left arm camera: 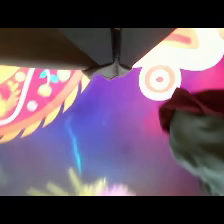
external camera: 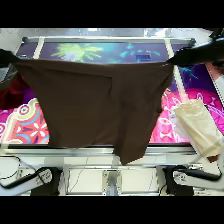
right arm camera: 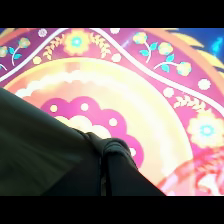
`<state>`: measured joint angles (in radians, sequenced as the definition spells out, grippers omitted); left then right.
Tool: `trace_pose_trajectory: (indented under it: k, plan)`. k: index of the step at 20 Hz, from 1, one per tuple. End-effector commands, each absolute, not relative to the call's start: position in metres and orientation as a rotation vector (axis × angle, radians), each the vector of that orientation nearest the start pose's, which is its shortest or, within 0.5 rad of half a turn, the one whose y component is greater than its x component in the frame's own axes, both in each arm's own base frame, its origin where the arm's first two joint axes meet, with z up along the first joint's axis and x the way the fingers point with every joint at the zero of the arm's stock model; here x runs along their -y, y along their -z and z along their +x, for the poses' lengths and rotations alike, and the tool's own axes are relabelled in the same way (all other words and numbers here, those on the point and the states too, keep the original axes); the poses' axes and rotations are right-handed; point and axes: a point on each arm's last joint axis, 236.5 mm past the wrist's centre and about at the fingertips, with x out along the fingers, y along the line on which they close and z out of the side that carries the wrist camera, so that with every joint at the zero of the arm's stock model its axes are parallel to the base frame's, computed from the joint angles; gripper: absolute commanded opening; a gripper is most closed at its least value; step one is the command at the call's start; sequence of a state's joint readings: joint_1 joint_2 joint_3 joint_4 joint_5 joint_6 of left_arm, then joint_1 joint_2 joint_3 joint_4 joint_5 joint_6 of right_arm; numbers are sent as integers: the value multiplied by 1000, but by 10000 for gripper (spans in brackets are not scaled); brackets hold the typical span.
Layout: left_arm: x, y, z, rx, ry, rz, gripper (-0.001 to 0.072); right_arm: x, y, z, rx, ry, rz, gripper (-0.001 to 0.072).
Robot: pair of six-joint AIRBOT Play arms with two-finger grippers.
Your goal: Fold the shirts.
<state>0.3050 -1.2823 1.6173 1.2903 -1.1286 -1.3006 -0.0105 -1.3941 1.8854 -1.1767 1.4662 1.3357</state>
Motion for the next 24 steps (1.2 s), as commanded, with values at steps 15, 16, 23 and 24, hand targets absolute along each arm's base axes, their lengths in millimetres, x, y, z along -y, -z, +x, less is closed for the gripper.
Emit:
trace_pose_trajectory:
  k: [15,16,23,24]
  plan:
    - [-108,-124,536,-744,-66,-329,692,-38,-78,544,-1126,-268,303,438]
    - [-121,-127,509,-804,-88,-335,692,-20,-80,519,-1193,-260,263,437]
    - [-139,-40,288,-1019,-336,-564,691,18,-55,403,-1356,-267,264,427]
    - [-126,-15,258,-1037,-364,-613,692,7,-40,393,-1345,-283,304,427]
